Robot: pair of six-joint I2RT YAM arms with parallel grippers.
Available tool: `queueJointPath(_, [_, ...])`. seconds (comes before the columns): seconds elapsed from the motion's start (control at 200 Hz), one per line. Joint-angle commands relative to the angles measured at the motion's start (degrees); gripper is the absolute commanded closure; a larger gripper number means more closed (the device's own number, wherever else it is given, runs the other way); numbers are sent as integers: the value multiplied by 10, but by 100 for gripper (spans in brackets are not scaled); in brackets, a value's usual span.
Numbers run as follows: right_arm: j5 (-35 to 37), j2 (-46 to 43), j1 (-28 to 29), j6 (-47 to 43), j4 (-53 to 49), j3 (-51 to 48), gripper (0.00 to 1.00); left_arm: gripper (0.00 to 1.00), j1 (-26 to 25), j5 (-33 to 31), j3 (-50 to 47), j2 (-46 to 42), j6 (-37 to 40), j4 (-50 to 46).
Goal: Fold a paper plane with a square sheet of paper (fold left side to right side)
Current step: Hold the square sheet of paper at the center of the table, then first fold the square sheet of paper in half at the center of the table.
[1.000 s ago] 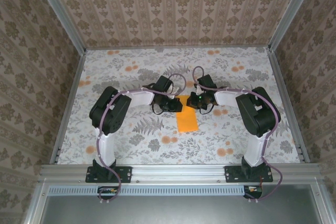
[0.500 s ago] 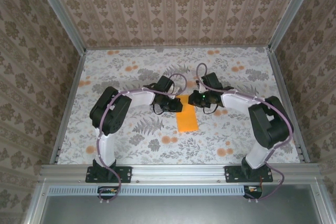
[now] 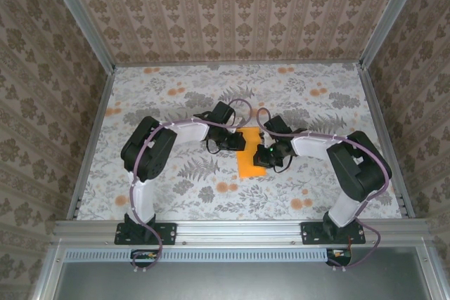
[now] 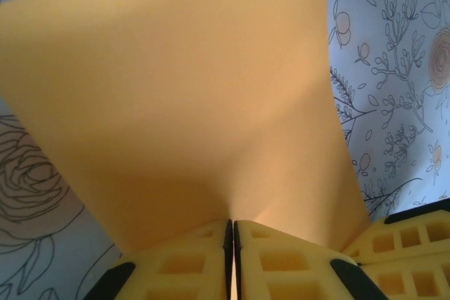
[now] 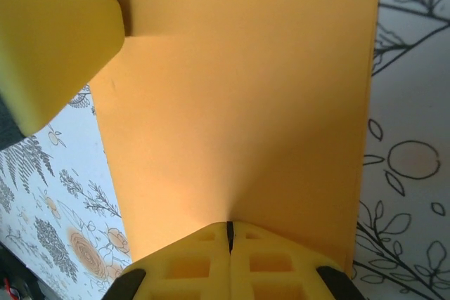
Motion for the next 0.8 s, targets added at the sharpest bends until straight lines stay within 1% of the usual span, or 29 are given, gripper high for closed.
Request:
queueJointPath(0.0, [48, 25, 2, -6, -64, 4, 97, 85, 0, -1, 12, -19, -1, -28])
queueJointPath(0.095, [61, 30, 2, -13, -72, 5, 97, 83, 5, 7, 25, -26, 3, -27])
queueJointPath(0.255, [62, 39, 2, -14, -71, 5, 97, 83, 15, 19, 37, -11, 3, -19])
queueJointPath(0.6, [74, 47, 2, -24, -86, 16, 98, 86, 26, 20, 37, 30, 1, 5])
queueJointPath(0.795, [87, 50, 2, -35, -104, 19, 98, 88, 37, 9, 31, 36, -5, 14])
